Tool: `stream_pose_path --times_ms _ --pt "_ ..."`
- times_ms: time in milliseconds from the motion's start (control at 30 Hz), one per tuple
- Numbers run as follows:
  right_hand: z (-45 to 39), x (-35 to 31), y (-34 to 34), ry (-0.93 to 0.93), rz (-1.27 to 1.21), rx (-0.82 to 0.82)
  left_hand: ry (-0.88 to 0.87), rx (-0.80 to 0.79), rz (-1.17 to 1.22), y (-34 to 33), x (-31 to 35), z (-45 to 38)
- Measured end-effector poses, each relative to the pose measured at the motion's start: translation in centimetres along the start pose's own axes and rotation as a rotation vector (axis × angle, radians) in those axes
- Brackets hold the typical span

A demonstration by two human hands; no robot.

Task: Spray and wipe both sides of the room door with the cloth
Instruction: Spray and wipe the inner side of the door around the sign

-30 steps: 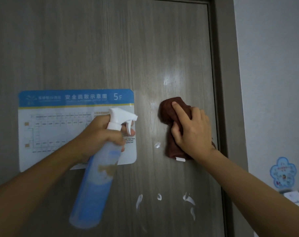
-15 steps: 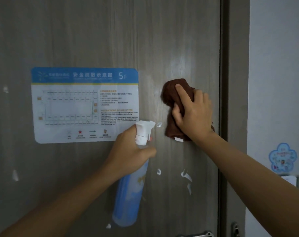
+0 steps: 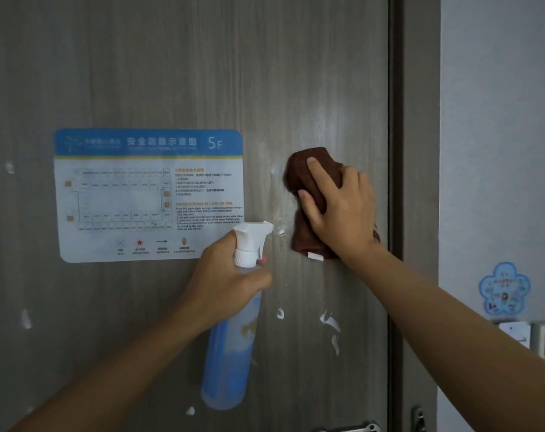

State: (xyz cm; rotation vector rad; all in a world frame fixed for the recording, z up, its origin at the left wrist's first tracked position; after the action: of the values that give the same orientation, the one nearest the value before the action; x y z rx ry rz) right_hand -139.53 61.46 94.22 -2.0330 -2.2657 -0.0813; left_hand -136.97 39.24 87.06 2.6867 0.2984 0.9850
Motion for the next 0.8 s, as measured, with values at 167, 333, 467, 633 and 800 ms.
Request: stream_pose_path --times_ms 167,333,467,633,800 --pt "-0.8 0.0 0.3 -0.007 -0.06 -0.009 -0.053 0.018 -0.024 1.7 1.0 -2.2" --pt "-0.2 -1.3 0.8 0.001 -0.121 -0.08 -0.058 -0.019 0.135 4.3 1.5 -5.8" --pt "5.7 -3.2 1.1 0.325 -0.09 -0.19 -0.09 -0.034 0.138 4.3 1.1 -6.5" --pt "3.3 -1.7 1.2 0.297 -0.042 -0.187 -0.12 -0.082 0.144 4.5 0.8 -7.2" --pt "-1.8 -1.6 0.7 -0.068 -0.017 -0.085 -0.122 -0.102 0.229 4.7 0.2 -7.5"
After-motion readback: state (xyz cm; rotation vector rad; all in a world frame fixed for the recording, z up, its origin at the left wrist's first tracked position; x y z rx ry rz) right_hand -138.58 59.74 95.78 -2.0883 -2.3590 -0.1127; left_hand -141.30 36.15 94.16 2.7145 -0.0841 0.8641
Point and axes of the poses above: each hand's wrist, its own z-axis away from the middle knuckle, its own y-axis out of the back of the hand, x = y × z, the point moved 4 cm from there along -z, towards the middle knuckle, and after that the axes turned 3 degrees about z, right-handed, at the moved point
